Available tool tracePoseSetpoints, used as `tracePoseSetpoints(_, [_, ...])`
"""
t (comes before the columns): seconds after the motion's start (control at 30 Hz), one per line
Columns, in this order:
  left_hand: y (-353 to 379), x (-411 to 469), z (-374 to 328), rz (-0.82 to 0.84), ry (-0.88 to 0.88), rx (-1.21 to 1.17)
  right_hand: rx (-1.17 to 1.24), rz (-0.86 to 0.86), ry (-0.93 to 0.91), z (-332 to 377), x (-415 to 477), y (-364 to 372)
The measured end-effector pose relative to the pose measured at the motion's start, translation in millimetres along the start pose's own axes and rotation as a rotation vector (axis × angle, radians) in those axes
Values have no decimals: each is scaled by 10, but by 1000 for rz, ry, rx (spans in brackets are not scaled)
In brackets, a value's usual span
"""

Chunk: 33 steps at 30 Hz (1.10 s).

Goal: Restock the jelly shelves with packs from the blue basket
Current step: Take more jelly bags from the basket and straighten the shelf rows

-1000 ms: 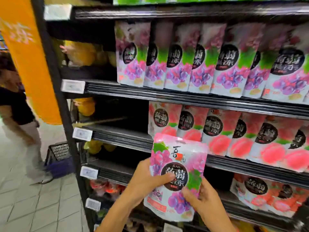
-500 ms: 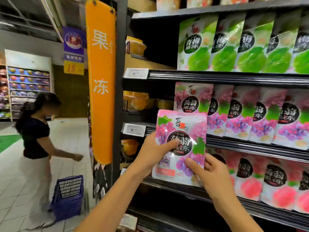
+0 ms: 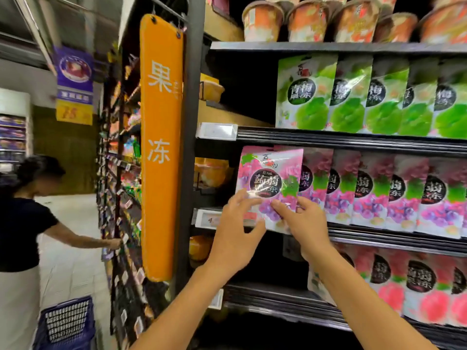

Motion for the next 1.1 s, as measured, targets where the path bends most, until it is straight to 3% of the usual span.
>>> tracePoseSetpoints(0.1, [104, 36, 25, 78, -32, 36, -45, -17, -21, 34, 115, 57])
tracePoseSetpoints(0.5, [264, 283, 147, 58, -99, 114, -218, -69, -92, 98, 345, 220])
tracePoseSetpoints(0.8, [289, 328, 154, 68, -52, 110, -289, -100, -157, 54, 263, 226])
tracePoseSetpoints(1.1, [353, 297, 182, 73, -22, 138, -663, -62, -162, 42, 157, -25])
Point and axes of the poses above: each hand's wrist, its own x-axis towards the middle knuckle, its own y-axis out of the palm, z = x × y, the point moved 7 cm from there along x, towards the middle knuckle, and after that the axes turned 4 degrees about x, right-handed, at the moved point
